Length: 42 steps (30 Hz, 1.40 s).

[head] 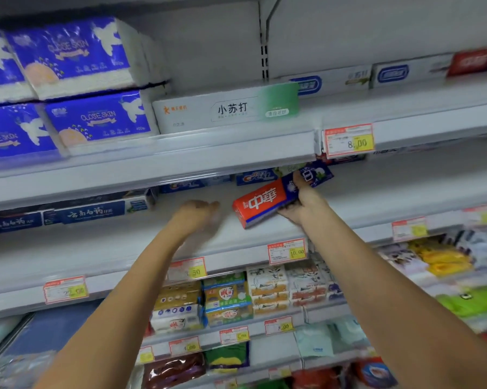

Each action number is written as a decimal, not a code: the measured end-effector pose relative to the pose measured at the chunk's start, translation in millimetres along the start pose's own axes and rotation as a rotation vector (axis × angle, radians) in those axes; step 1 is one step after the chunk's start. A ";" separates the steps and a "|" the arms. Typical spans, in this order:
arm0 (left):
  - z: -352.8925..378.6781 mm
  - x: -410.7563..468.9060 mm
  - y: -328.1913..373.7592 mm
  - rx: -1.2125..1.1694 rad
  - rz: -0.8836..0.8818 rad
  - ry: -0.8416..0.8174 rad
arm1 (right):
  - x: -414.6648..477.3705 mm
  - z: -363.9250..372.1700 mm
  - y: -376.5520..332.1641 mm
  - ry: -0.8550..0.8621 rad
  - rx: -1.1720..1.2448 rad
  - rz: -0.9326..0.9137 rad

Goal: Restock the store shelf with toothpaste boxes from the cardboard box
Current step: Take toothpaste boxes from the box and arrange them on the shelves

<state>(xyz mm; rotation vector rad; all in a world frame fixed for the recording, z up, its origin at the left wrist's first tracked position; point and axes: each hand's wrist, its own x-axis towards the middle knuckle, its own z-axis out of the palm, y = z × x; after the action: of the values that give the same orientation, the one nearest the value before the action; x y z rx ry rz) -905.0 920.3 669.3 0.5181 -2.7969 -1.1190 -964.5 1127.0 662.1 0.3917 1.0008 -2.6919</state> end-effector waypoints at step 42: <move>177.1 -74.3 508.1 -0.327 0.453 -0.498 | -53.0 -225.8 -490.8 0.277 -1.135 -0.922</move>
<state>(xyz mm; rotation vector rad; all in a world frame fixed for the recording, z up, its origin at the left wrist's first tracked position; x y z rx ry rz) -1012.4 1404.5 890.7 -0.4632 -2.7738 -1.7111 -1032.7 1645.1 809.2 0.0325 3.0684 -2.0530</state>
